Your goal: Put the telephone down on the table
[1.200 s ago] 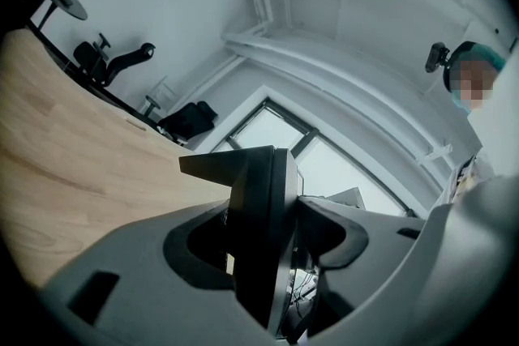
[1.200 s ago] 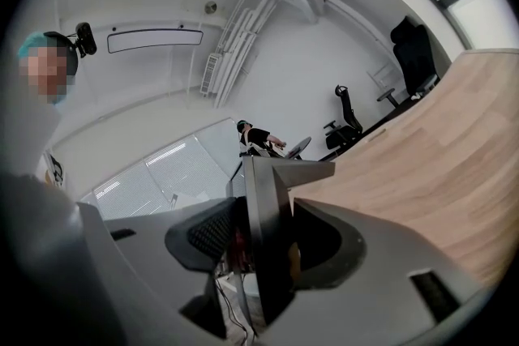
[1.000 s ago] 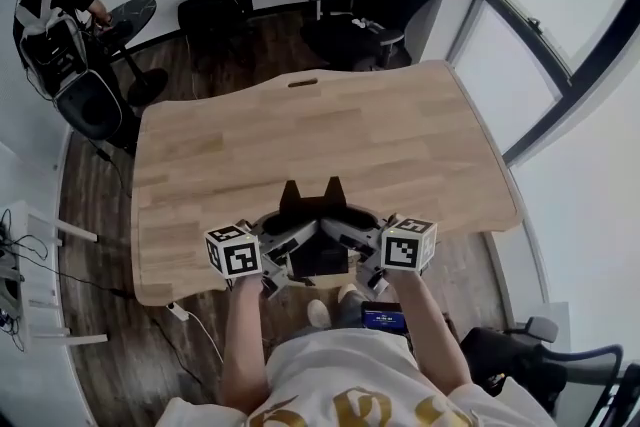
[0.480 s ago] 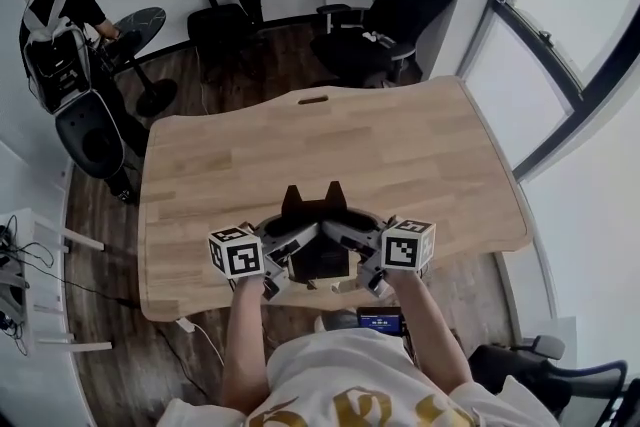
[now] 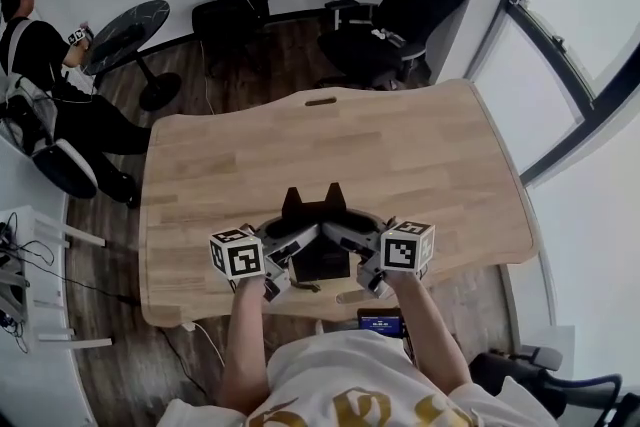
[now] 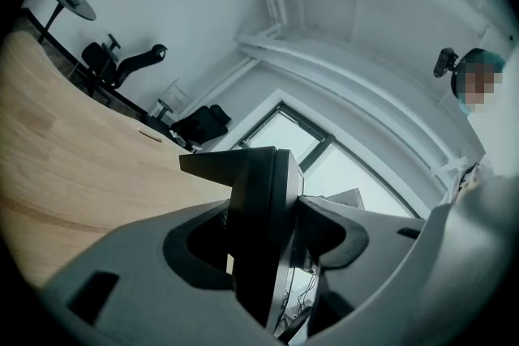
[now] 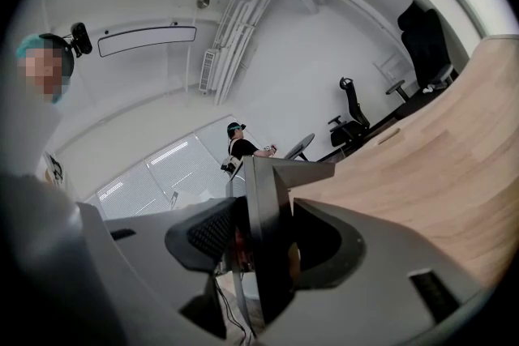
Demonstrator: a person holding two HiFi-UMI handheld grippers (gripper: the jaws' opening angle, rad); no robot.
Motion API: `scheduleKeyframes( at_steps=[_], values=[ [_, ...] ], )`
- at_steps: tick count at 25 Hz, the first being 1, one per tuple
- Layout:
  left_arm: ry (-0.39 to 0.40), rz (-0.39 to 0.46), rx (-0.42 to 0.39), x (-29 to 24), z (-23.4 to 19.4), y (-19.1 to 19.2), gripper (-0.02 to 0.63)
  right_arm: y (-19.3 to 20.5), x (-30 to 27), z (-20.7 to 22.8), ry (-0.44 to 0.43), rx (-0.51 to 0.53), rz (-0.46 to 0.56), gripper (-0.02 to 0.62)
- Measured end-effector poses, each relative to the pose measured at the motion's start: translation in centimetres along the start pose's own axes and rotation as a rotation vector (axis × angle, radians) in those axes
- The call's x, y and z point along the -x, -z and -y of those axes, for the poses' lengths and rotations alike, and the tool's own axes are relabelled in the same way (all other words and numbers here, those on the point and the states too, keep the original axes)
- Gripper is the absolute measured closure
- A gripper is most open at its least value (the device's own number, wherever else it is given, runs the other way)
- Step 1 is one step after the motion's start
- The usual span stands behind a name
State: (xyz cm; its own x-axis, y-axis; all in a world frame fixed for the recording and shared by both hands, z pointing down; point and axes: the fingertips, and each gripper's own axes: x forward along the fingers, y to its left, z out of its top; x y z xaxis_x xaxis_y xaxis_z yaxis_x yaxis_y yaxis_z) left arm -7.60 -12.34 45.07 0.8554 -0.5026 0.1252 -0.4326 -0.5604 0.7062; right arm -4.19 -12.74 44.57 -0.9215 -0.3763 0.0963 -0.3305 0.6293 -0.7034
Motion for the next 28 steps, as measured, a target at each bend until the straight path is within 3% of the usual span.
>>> scheduleKeyframes(
  at_steps=[15,28],
  values=[
    [-0.004,-0.012,0.079,-1.6,-4.2,0.2,0.377,0.2,-1.9,4.0,0.018,-0.030,-0.053,0.391],
    [-0.015,-0.078,0.179,-4.8,-10.0,1.4,0.377,1.1,-3.4,10.6,0.057,-0.126,-0.087,0.391]
  ],
)
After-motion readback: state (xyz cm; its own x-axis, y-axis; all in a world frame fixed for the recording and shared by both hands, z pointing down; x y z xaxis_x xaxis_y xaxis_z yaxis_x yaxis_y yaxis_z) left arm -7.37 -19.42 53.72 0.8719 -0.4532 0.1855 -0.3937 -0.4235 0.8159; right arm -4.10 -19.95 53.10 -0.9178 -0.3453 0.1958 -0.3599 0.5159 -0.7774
